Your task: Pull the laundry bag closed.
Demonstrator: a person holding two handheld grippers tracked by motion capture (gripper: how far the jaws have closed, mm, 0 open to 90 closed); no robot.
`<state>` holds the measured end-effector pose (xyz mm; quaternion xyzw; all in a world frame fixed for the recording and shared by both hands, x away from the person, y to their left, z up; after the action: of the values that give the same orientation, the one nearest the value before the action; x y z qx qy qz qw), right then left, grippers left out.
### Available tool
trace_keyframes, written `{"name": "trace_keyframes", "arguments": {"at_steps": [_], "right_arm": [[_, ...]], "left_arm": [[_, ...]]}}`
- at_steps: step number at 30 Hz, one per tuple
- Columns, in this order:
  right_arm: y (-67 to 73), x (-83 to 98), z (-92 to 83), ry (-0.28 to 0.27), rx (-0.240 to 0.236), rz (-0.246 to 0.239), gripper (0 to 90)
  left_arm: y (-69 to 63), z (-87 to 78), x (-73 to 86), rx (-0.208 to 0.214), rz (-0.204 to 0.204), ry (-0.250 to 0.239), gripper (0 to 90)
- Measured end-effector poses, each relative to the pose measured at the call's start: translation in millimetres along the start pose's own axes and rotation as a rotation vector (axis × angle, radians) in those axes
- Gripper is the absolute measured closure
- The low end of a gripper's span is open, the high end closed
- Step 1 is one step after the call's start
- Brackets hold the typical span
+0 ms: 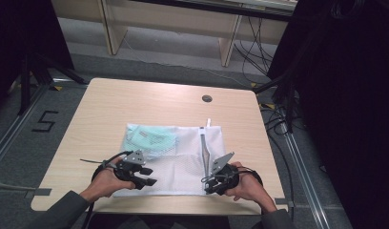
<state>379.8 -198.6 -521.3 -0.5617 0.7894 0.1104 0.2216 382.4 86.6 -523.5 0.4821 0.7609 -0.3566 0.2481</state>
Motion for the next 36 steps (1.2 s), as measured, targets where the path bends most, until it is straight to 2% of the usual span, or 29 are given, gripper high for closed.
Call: {"name": "trace_keyframes", "arguments": {"at_steps": [3,5,8,14,20,21,22,24,25,26,28,29,31,32,34,35,36], "right_arm": [[0.9,-1.2,-1.0,-0.003,-0.006,-0.013,77.1],[1.3,-1.5,-1.1,-0.001,0.0,-0.017,79.5],[2.9,-2.4,-1.0,-0.002,-0.014,-0.022,81.1],[4.0,-4.5,0.4,0.003,-0.013,-0.037,85.9],[1.0,-6.0,-8.0,-0.018,0.007,0.0,86.6],[0.4,-6.6,-8.7,-0.025,0.01,-0.001,86.6],[1.1,-6.5,-10.0,-0.017,0.015,0.023,86.5],[-0.4,-8.0,-10.7,-0.028,0.016,0.04,86.6],[-0.4,-8.0,-10.7,-0.028,0.016,0.04,86.6],[-0.8,-8.2,-11.1,-0.021,0.019,0.045,86.6],[-0.8,-9.5,-11.0,-0.027,0.02,0.053,86.6],[-2.1,-10.1,-11.7,-0.03,0.026,0.051,86.6],[-1.7,-11.5,-12.5,-0.031,0.028,0.064,86.6],[-3.0,-12.7,-12.5,-0.042,0.03,0.052,86.6],[-2.4,-14.6,-13.7,-0.05,0.029,0.058,86.6],[-3.2,-17.1,-13.5,-0.076,0.02,0.047,86.6],[-2.4,-16.9,-14.8,-0.064,0.025,0.069,86.6]], "left_arm": [[-1.0,1.2,0.7,0.004,-0.013,-0.003,53.5],[0.5,0.7,0.0,0.001,0.008,-0.001,53.2],[0.2,0.5,0.7,-0.003,0.008,0.007,53.0],[-0.2,1.2,1.0,-0.001,0.005,0.008,52.7],[-0.9,2.6,-0.2,-0.01,0.011,0.008,51.7],[-3.5,4.3,-2.0,-0.012,-0.007,-0.01,51.7],[-4.2,5.3,-3.9,-0.004,0.007,-0.013,51.5],[-12.7,14.8,-11.5,0.014,0.021,-0.046,50.1],[-12.7,14.8,-11.5,0.014,0.021,-0.046,49.5],[-17.0,20.0,-14.4,0.016,0.015,-0.057,49.5],[-24.8,32.2,-19.8,0.025,0.03,-0.06,47.2],[-27.9,38.6,-22.6,0.036,0.061,-0.054,46.7],[-36.9,53.7,-27.8,0.063,0.059,-0.052,45.9],[-39.8,60.5,-29.6,0.075,0.065,-0.051,45.7],[-45.4,72.8,-30.7,0.077,0.084,-0.031,45.2],[-49.2,81.0,-31.0,0.083,0.09,-0.025,44.7],[-49.2,81.0,-31.0,0.083,0.09,-0.025,44.3]]}}
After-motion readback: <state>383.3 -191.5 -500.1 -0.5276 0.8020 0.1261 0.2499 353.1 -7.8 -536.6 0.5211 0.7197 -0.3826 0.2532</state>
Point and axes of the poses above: each handheld gripper's, and its own axes: z roughly forward along the jaws, x roughly out of its underside, y roughly to its left, the point moved 5 cm from there along z, roughly forward along the jaws, and after that the axes turned 12 degrees about x, right-handed, at the moved point
